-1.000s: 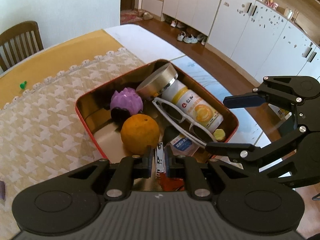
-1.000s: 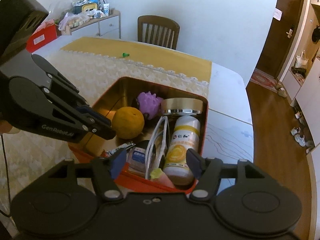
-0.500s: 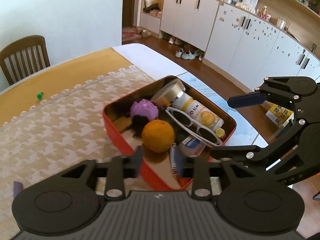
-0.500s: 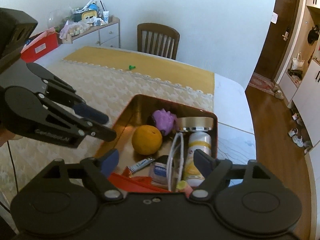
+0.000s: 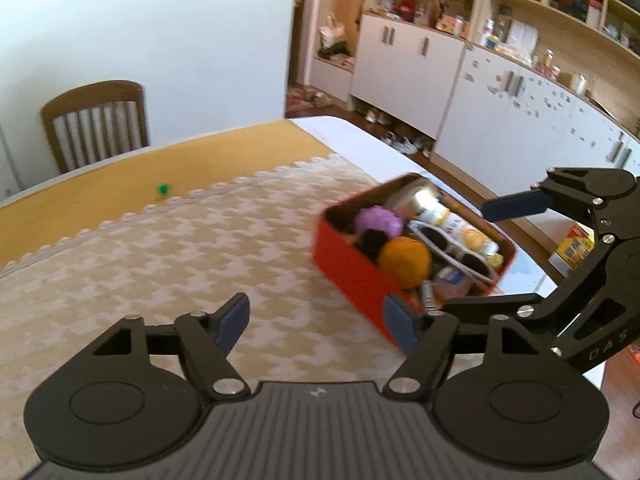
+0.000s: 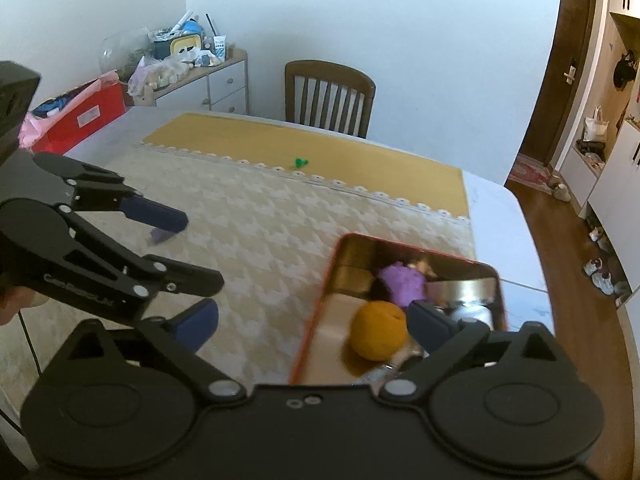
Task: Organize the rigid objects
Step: 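Move the open left tool to the purple block while the right tool moves to the green pawn, then close the left tool on the purple block while the right tool grasps the green pawn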
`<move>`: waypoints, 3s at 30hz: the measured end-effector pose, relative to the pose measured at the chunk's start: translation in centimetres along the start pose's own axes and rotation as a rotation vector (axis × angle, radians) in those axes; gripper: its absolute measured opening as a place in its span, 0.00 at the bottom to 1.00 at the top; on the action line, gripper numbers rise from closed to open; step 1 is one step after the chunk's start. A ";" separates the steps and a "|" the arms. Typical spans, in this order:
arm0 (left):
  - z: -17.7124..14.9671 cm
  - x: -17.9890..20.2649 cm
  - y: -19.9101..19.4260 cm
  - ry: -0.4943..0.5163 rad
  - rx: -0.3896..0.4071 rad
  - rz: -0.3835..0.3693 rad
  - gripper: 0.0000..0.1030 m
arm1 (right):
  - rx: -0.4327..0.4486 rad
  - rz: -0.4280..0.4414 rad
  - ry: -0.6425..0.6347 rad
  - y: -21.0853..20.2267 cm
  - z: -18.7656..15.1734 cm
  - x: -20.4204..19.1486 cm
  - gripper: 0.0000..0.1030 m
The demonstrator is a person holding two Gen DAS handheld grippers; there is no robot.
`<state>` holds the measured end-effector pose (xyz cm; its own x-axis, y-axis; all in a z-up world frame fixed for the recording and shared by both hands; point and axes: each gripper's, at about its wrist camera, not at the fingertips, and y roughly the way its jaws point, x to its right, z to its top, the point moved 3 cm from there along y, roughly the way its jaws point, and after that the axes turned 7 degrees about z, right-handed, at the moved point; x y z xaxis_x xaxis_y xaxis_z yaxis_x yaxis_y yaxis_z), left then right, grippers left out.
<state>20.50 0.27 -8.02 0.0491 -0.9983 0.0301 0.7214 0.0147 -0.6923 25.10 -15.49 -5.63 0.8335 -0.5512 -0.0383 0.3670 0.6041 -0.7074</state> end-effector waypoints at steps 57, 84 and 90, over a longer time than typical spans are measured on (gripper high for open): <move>-6.9 -13.8 8.6 -0.079 0.022 0.268 0.67 | -0.110 -0.166 0.221 33.1 16.4 1.9 0.66; -6.4 -13.9 7.8 -0.093 -0.005 0.217 0.20 | -0.090 -0.060 0.211 24.8 14.4 0.3 0.14; -5.9 -13.4 6.2 -0.093 -0.007 0.213 0.20 | -0.093 -0.018 0.228 20.2 12.3 -1.4 0.14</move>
<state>20.25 13.38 -17.00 0.2636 -0.9633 -0.0509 0.6832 0.2236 -0.6952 36.39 4.54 -11.17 0.7086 -0.6834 -0.1757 0.3327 0.5431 -0.7709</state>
